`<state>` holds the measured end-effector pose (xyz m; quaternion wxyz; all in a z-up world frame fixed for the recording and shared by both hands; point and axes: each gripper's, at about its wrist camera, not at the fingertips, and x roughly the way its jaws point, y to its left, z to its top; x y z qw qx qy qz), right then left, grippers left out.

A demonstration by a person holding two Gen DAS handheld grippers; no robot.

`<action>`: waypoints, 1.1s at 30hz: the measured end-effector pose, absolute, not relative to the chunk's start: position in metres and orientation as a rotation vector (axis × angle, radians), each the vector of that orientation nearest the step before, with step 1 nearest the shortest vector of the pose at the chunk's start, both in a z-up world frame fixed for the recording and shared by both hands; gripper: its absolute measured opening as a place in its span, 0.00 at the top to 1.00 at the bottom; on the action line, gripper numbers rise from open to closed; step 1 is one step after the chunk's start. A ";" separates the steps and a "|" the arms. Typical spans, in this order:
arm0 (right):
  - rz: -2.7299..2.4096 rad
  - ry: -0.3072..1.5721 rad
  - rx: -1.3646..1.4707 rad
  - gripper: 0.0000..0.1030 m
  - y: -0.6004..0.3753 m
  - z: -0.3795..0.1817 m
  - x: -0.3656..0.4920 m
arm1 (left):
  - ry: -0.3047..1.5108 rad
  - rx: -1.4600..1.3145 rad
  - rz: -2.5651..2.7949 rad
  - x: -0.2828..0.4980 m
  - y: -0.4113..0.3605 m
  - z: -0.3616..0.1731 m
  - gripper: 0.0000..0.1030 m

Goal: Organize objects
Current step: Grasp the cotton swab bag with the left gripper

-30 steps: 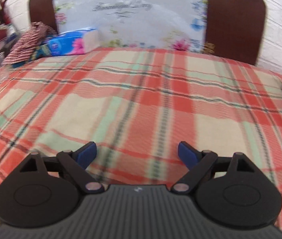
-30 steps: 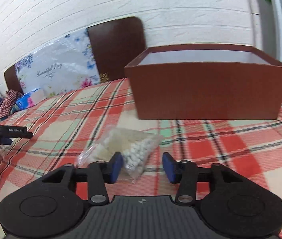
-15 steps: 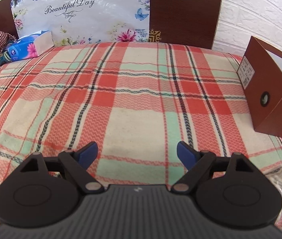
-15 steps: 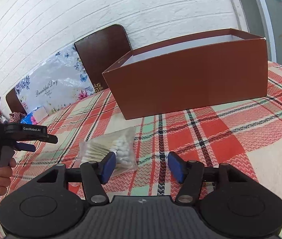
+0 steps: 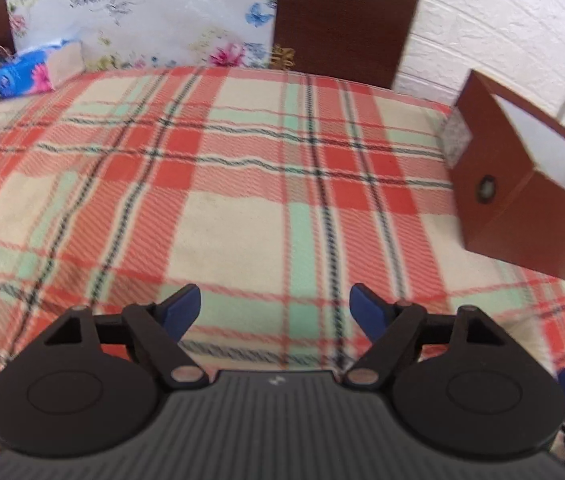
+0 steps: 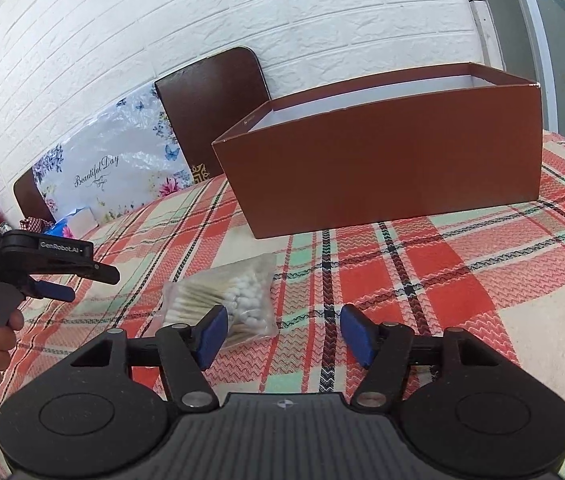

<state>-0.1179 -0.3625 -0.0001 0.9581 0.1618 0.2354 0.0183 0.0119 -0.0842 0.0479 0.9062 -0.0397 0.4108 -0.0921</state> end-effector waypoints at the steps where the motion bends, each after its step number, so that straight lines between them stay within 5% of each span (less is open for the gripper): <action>1: 0.040 0.479 0.328 0.39 -0.362 0.001 -0.118 | 0.854 -0.092 -0.225 0.006 -0.087 0.049 0.23; 5: 0.049 0.490 0.318 0.39 -0.363 0.005 -0.120 | 0.900 -0.146 -0.364 -0.013 -0.098 0.051 0.32; 12: 0.077 0.491 0.296 0.39 -0.358 0.013 -0.116 | 0.964 -0.238 -0.622 -0.022 -0.134 0.050 0.32; 16: 0.077 0.535 0.281 0.41 -0.350 0.011 -0.102 | 1.021 -0.202 -0.647 -0.013 -0.156 0.024 0.62; 18: 0.086 0.568 0.282 0.61 -0.345 0.009 -0.093 | 1.011 -0.267 -0.669 -0.008 -0.153 0.017 0.74; 27: 0.212 0.627 0.280 0.66 -0.298 0.014 -0.036 | 0.903 -0.268 -0.468 0.026 -0.091 0.024 0.80; 33: 0.253 0.583 0.212 0.56 -0.272 0.007 -0.022 | 0.902 -0.363 -0.524 0.038 -0.065 0.009 0.71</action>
